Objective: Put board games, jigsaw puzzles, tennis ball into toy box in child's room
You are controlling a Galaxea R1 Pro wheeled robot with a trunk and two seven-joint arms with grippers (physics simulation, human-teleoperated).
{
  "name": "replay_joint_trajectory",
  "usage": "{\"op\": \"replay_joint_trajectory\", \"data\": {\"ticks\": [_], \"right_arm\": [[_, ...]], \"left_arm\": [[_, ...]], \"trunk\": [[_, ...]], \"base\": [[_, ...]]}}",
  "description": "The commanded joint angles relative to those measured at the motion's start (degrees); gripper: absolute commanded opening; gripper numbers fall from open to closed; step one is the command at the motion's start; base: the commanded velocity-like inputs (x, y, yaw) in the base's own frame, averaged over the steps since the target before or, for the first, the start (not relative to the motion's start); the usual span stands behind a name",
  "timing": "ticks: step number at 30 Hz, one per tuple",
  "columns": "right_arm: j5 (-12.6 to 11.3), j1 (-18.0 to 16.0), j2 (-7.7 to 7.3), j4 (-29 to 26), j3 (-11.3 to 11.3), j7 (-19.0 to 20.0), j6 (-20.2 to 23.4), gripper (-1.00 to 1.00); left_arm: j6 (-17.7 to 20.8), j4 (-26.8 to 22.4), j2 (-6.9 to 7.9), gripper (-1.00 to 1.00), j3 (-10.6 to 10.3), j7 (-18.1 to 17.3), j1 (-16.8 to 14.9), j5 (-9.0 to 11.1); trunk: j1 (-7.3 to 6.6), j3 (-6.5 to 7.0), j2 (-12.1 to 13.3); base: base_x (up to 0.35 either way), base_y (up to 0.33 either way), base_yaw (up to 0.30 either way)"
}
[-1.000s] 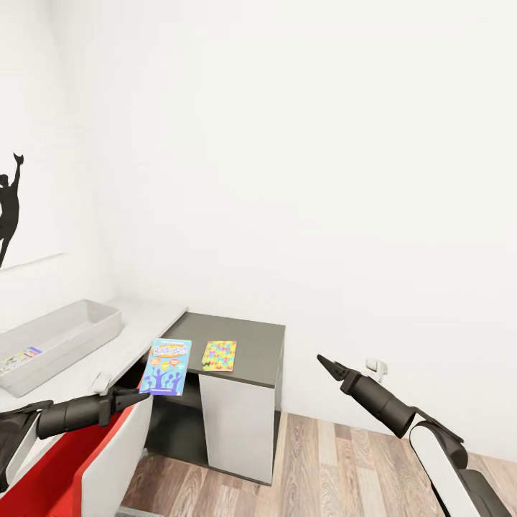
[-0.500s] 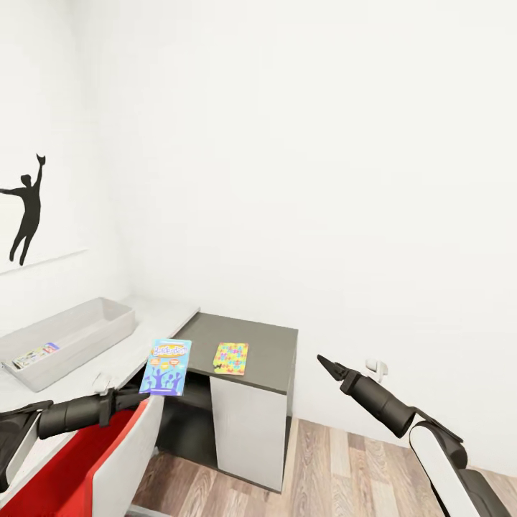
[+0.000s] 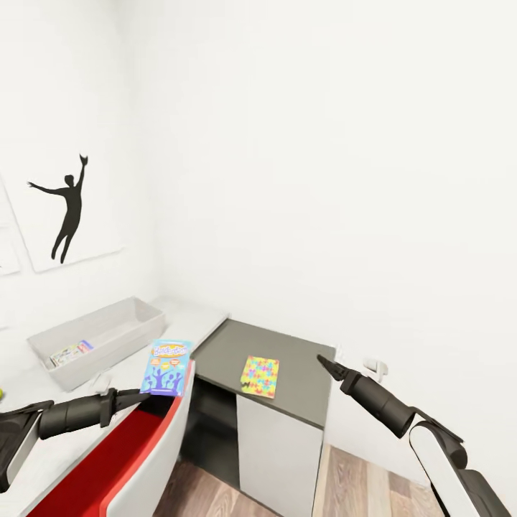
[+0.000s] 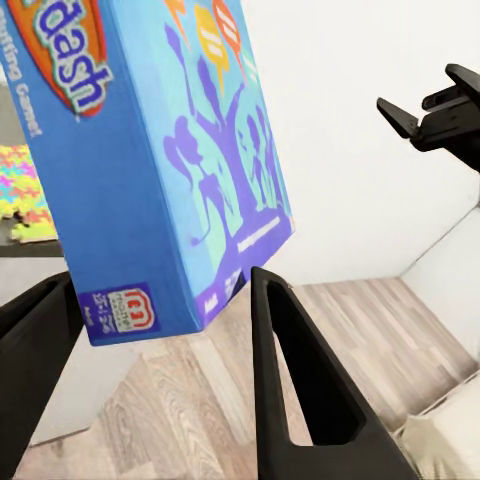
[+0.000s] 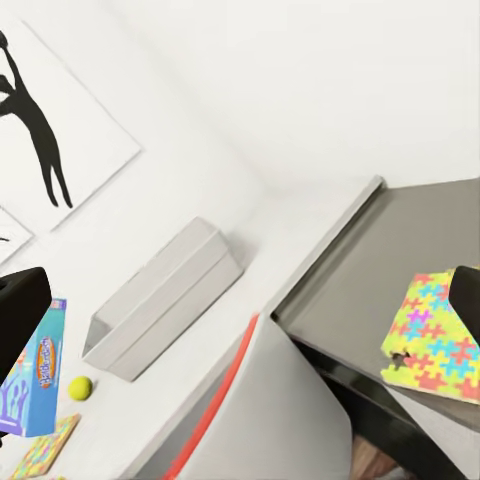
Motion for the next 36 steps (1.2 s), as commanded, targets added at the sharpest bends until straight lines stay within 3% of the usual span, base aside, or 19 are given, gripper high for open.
{"op": "replay_joint_trajectory", "data": {"ticks": [1,18,36], "right_arm": [[-0.47,-0.04,-0.03,-0.03,0.01,-0.07,0.31,1.0],[-0.47,-0.04,-0.02,-0.01,0.6,-0.07,0.31,1.0],[-0.47,-0.1,-0.06,-0.01,0.74,-0.07,0.32,1.0]], "left_arm": [[0.6,0.0,0.0,-1.0,0.01,-0.2,-0.06,0.1],[0.61,0.0,-0.11,-1.0,0.01,-0.21,-0.06,0.11],[0.6,0.0,-0.11,-1.0,0.01,-0.23,-0.06,0.13]], "trunk": [[0.05,-0.1,-0.08],[0.05,-0.1,-0.08],[0.05,-0.1,-0.08]], "base": [[0.325,0.0,0.291],[0.307,-0.023,0.29],[0.176,-0.132,0.29]]}}
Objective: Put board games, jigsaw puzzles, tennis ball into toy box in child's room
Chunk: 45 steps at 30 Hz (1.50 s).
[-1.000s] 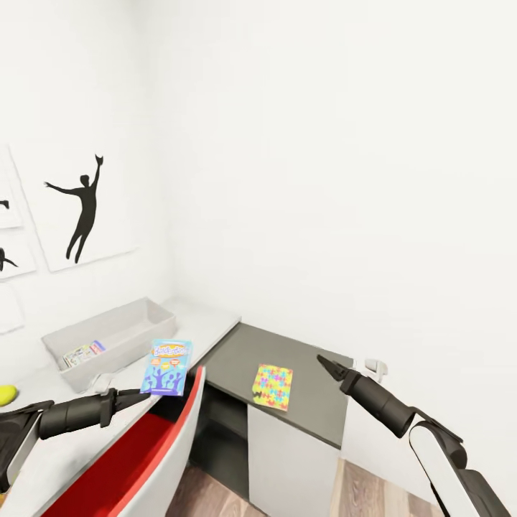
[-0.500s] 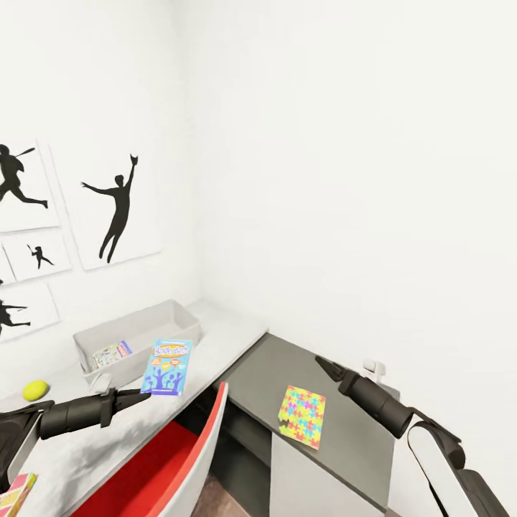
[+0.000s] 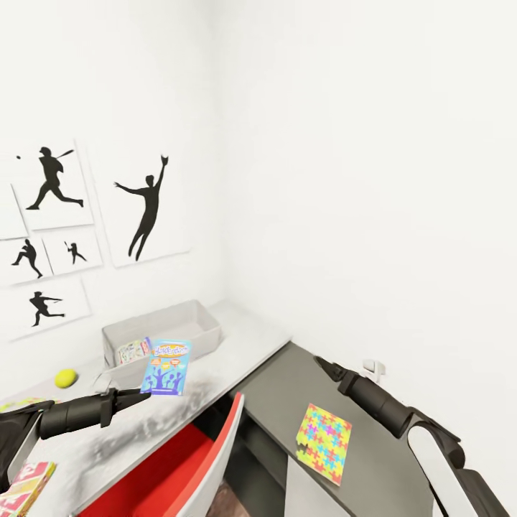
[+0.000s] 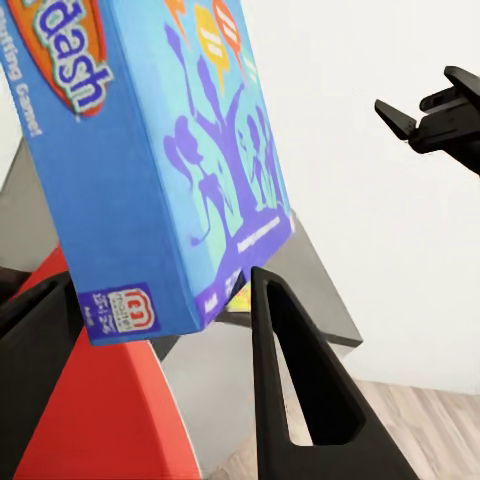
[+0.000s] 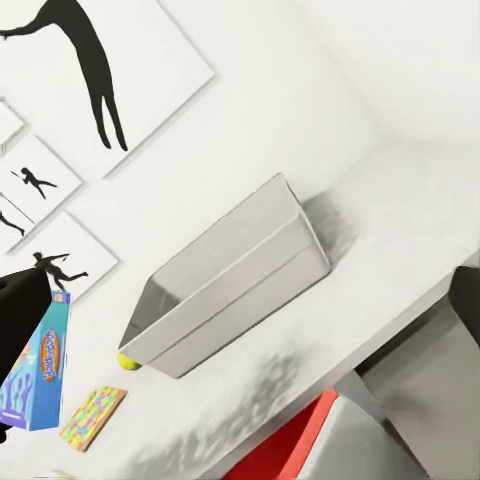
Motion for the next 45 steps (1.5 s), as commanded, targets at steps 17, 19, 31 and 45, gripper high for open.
{"op": "replay_joint_trajectory", "data": {"ticks": [17,19,31,45], "right_arm": [[-0.45,-0.03,-0.08,-0.03,0.04,-0.05,0.31,1.0],[-0.49,-0.04,-0.08,-0.03,0.04,-0.05,0.31,1.0],[-0.5,-0.07,-0.08,-0.03,0.05,-0.05,0.38,1.0],[-0.47,-0.07,-0.08,-0.03,0.04,0.02,0.3,1.0]], "left_arm": [[0.67,0.0,0.01,-1.0,0.0,-0.18,-0.06,0.03],[0.64,0.0,0.0,-1.0,0.0,-0.18,-0.06,0.03],[0.6,0.0,0.0,-1.0,0.0,-0.18,-0.06,0.06],[0.6,0.0,0.08,-1.0,0.04,-0.18,-0.06,0.11]], "trunk": [[0.03,-0.1,-0.09],[0.03,-0.1,-0.09],[0.03,-0.1,-0.09],[0.03,-0.1,-0.09]], "base": [[0.014,-0.005,0.29],[0.113,0.0,0.29],[0.175,0.0,0.29],[0.215,0.0,0.269]]}}
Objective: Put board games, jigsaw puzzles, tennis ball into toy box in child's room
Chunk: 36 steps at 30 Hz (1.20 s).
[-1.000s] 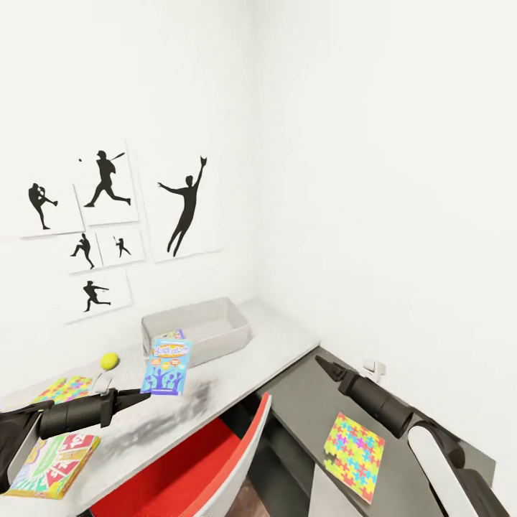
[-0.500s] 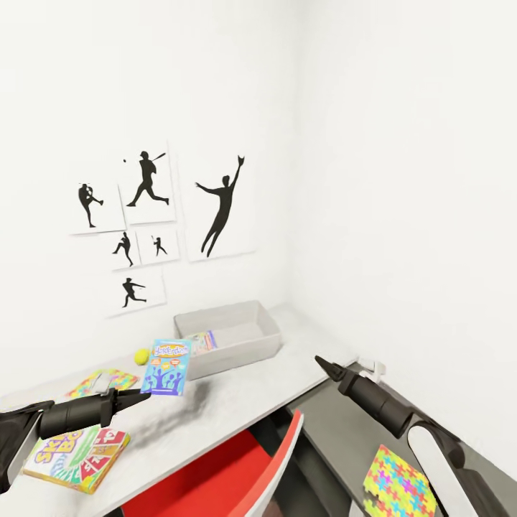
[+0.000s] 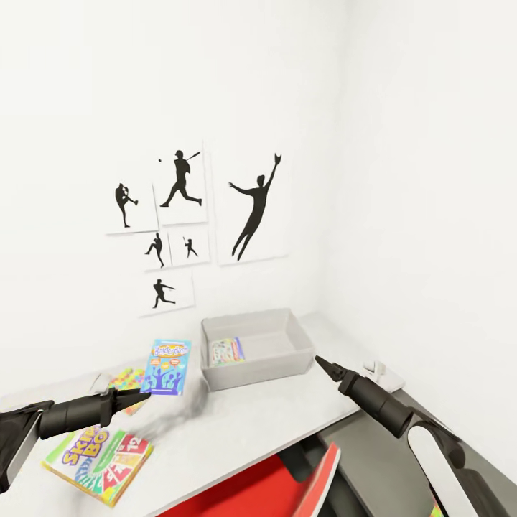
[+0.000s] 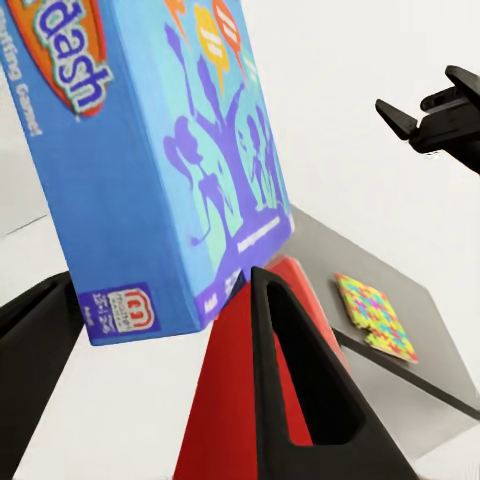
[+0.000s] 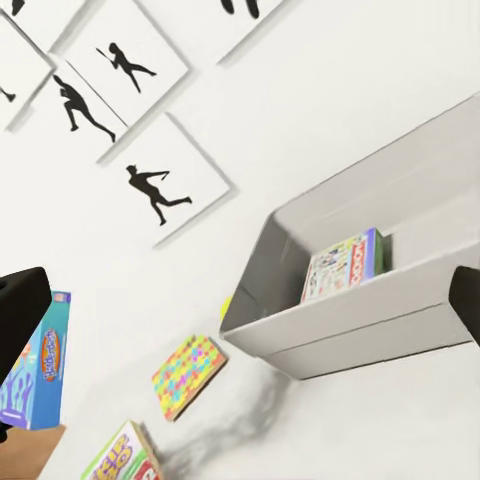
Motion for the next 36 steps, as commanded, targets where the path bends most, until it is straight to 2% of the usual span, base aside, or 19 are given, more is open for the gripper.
{"op": "replay_joint_trajectory", "data": {"ticks": [1,13,22,36], "right_arm": [[-0.43,-0.04,-0.03,-0.03,0.01,-0.05,0.3,1.0],[-0.43,-0.04,-0.03,-0.03,0.02,0.04,0.3,1.0],[-0.45,-0.04,-0.03,-0.03,0.02,0.04,0.3,1.0],[-0.42,-0.04,-0.03,-0.02,0.02,0.03,0.3,1.0]], "left_arm": [[0.6,0.0,0.01,-1.0,0.01,-0.21,-0.06,0.09],[0.6,0.0,0.1,-1.0,0.04,-0.29,-0.06,0.11],[0.62,0.0,0.03,-1.0,0.05,-0.36,-0.06,0.1],[0.6,0.0,0.1,-1.0,0.06,-0.47,-0.06,0.11]], "trunk": [[0.04,-0.1,-0.09],[0.04,0.11,-0.09],[0.04,0.13,-0.09],[0.04,0.13,-0.09]], "base": [[0.158,0.0,0.076],[0.111,0.053,-0.077],[0.168,-0.124,-0.013],[0.014,-0.014,0.0]]}}
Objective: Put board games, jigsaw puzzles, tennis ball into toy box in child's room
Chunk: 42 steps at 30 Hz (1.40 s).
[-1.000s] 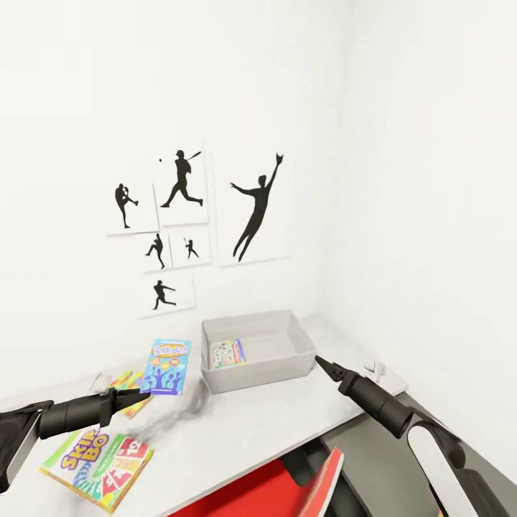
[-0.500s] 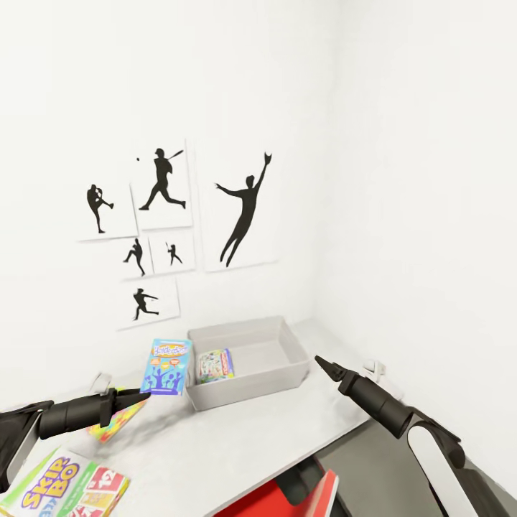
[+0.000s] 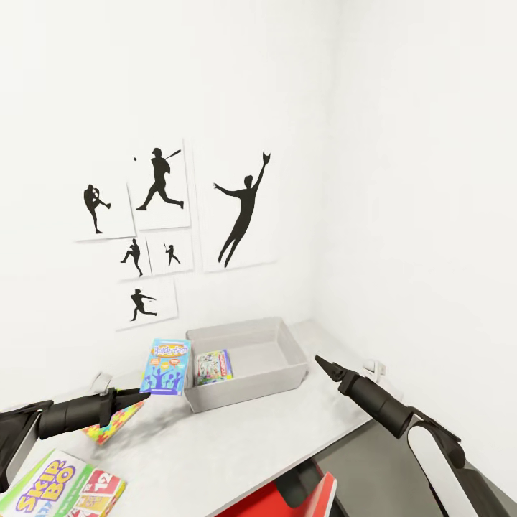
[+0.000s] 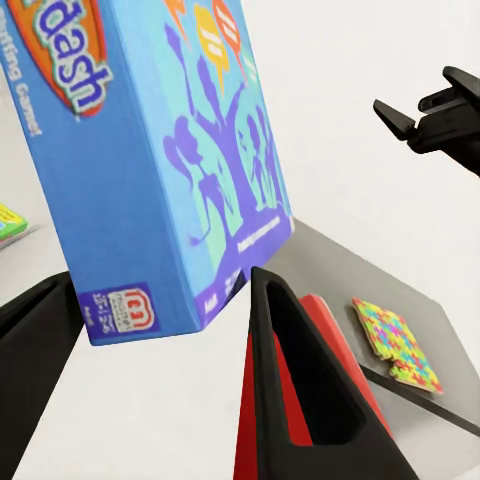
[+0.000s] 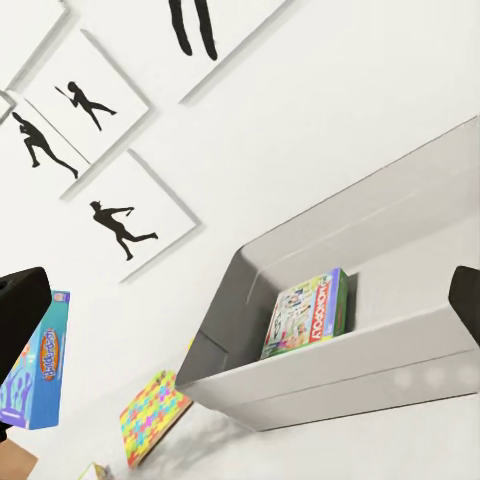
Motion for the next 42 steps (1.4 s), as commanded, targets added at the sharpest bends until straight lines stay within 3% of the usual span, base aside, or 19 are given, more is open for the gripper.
{"op": "replay_joint_trajectory", "data": {"ticks": [1,42], "right_arm": [[-0.44,-0.05,-0.03,-0.03,0.02,-0.05,0.31,1.0],[-0.44,-0.05,-0.03,-0.04,0.0,-0.11,0.31,1.0]], "left_arm": [[0.6,0.0,0.01,-1.0,0.0,-0.2,-0.05,0.08],[0.58,0.0,0.02,-1.0,0.0,-0.2,-0.05,0.08]], "trunk": [[0.02,-0.1,-0.09],[0.02,-0.1,-0.09]], "base": [[0.0,0.0,0.0],[0.025,0.023,0.0]]}}
